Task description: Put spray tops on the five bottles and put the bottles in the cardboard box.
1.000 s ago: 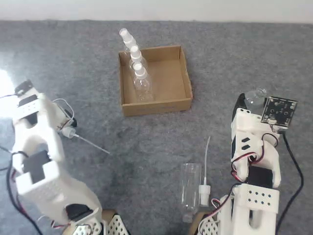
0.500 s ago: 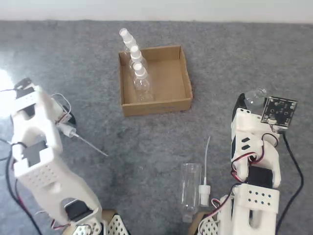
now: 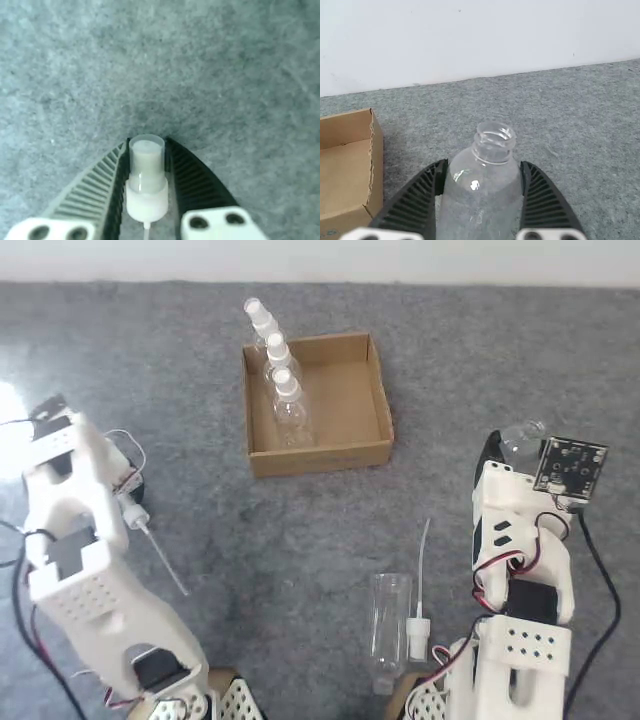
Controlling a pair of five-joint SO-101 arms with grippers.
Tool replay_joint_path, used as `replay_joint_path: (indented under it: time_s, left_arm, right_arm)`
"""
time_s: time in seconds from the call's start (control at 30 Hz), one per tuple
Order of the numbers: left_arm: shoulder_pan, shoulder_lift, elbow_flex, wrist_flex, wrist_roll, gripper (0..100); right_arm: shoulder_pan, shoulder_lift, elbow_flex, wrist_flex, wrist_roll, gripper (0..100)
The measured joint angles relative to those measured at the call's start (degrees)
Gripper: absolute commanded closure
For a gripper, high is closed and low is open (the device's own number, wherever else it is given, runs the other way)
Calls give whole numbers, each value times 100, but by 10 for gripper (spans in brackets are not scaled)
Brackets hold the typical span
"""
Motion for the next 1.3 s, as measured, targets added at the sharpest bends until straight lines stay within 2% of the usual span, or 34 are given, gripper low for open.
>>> replay_joint_path:
  time_s: [0.4, 0.77, 1.1, 1.3]
  left_arm:
    - [-9, -88, 88, 105, 0, 988]
    - [-18, -1143, 1196, -369, -149, 988]
    - [-18, -1925, 1468, -536, -158, 988]
    - [-18, -2338, 1468, -527, -176, 988]
  right_arm:
    - [0, 0, 0, 0, 0, 929]
    - [-273, 0, 0, 0, 0, 931]
    - [-273, 0, 53, 0, 0, 933]
    - [-659, 0, 53, 0, 0, 929]
